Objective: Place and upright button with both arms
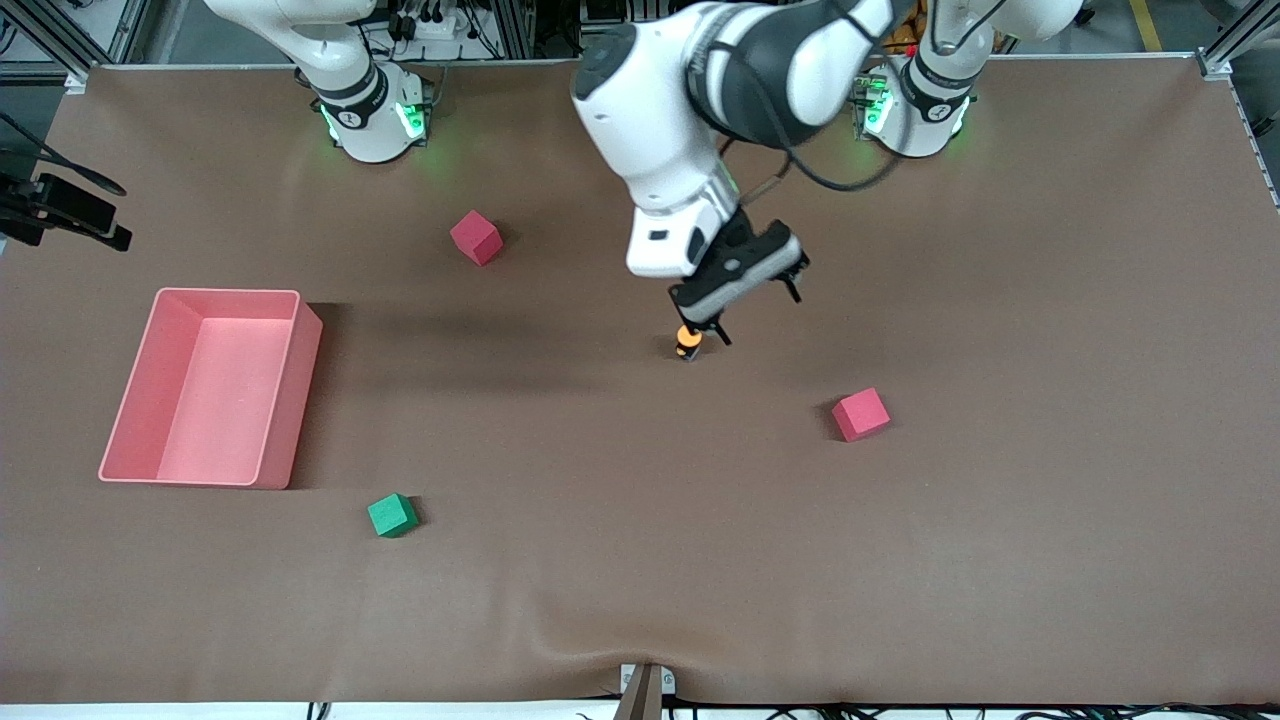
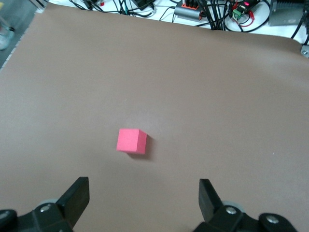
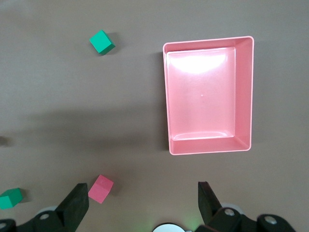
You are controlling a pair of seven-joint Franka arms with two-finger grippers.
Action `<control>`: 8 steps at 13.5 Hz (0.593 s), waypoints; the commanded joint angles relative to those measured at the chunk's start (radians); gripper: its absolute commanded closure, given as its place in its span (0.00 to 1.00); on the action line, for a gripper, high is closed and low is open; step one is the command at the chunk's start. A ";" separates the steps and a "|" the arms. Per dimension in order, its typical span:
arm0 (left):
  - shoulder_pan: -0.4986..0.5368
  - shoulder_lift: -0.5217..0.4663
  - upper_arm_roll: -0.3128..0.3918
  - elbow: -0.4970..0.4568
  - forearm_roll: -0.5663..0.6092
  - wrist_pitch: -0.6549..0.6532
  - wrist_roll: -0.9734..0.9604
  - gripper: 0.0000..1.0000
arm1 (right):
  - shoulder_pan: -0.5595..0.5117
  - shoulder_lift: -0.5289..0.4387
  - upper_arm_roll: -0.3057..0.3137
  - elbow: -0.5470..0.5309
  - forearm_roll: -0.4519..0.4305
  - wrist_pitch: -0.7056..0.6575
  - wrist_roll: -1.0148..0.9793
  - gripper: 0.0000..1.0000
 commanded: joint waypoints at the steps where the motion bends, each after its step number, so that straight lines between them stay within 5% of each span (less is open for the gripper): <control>1: 0.086 -0.043 -0.011 -0.019 -0.034 0.042 0.138 0.00 | -0.011 0.010 0.008 0.024 0.015 -0.014 0.003 0.00; 5: 0.313 -0.077 -0.070 -0.017 -0.143 0.130 0.358 0.00 | -0.004 0.008 0.011 0.024 -0.001 -0.017 0.000 0.00; 8: 0.651 -0.080 -0.346 -0.017 -0.149 0.155 0.531 0.00 | 0.001 0.008 0.013 0.018 0.001 -0.017 0.000 0.00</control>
